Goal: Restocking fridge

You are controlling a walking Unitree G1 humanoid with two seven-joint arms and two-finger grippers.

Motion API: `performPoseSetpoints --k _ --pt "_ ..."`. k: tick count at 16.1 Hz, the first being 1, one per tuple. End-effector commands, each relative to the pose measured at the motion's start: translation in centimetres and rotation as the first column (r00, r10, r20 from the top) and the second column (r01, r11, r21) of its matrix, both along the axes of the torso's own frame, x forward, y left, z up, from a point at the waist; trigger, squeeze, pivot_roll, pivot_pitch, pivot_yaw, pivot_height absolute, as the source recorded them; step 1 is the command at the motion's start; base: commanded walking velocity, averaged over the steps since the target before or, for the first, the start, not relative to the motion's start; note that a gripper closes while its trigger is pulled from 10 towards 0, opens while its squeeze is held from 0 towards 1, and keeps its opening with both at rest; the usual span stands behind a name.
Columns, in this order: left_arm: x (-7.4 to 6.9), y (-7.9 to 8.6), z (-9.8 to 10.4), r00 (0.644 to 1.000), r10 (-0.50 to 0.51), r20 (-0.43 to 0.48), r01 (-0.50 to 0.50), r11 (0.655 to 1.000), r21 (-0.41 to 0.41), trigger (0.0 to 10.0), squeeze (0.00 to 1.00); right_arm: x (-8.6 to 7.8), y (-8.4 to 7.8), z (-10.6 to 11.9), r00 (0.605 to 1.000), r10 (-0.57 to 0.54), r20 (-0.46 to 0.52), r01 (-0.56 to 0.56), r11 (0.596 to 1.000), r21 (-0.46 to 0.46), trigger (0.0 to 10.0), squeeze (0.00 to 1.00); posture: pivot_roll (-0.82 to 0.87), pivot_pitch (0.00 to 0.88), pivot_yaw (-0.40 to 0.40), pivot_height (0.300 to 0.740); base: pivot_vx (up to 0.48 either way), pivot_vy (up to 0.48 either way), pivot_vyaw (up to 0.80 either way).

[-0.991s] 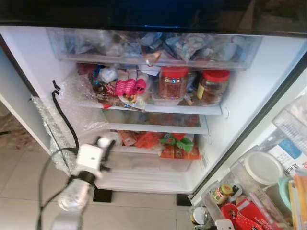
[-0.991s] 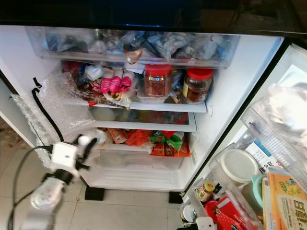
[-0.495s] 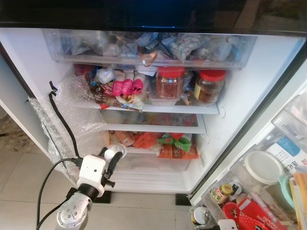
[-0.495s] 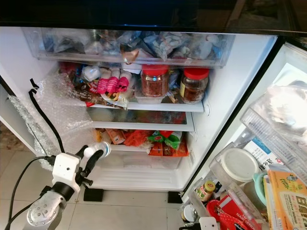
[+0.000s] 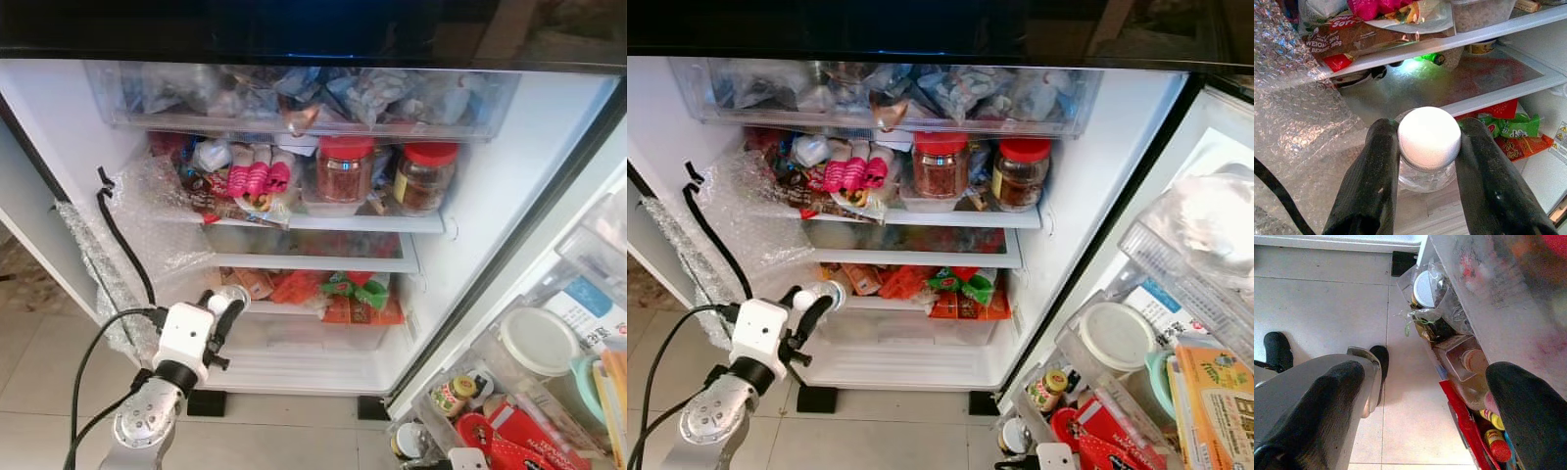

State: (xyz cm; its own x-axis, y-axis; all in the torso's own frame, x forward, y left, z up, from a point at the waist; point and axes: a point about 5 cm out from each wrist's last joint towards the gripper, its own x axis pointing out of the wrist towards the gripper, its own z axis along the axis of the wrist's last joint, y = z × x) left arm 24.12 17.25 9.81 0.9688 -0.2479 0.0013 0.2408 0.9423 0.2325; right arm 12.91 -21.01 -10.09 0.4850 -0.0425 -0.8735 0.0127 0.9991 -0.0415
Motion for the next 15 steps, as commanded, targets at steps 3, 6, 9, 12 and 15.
performPoseSetpoints --k 3,6,9,12,15 --pt "0.00 -0.19 0.46 1.000 -0.012 0.010 0.012 1.000 0.012 10.0 0.00 -0.39 -0.24 -0.08 1.000 -0.001 -0.009 0.001 1.000 -0.012 10.0 0.00 -0.06 0.073 -0.043 0.740 0.000 0.000 0.00" --pt "0.29 -0.39 0.43 1.000 -0.019 0.007 0.019 1.000 0.015 10.0 0.00 -0.40 -0.25 -0.09 1.000 0.002 -0.015 -0.003 1.000 -0.010 10.0 0.00 -0.05 0.064 -0.044 0.740 0.000 0.000 0.00" --pt "0.26 -0.50 0.40 1.000 -0.023 0.005 0.023 1.000 0.018 10.0 0.00 -0.40 -0.26 -0.09 1.000 0.004 -0.016 -0.004 1.000 -0.011 10.0 0.00 -0.05 0.055 -0.045 0.740 0.000 0.000 0.00" --pt "0.23 -0.56 0.37 1.000 -0.026 0.004 0.026 0.999 0.020 10.0 0.00 -0.42 -0.27 -0.09 1.000 0.008 -0.017 -0.008 1.000 -0.010 10.0 0.00 -0.05 0.050 -0.045 0.740 0.000 0.000 0.00" --pt "0.19 -0.63 0.43 1.000 -0.028 0.007 0.028 0.999 0.023 10.0 0.00 -0.47 -0.30 -0.11 1.000 0.014 -0.022 -0.014 1.000 -0.010 10.0 0.00 -0.05 0.054 -0.046 0.740 0.000 0.000 0.00"
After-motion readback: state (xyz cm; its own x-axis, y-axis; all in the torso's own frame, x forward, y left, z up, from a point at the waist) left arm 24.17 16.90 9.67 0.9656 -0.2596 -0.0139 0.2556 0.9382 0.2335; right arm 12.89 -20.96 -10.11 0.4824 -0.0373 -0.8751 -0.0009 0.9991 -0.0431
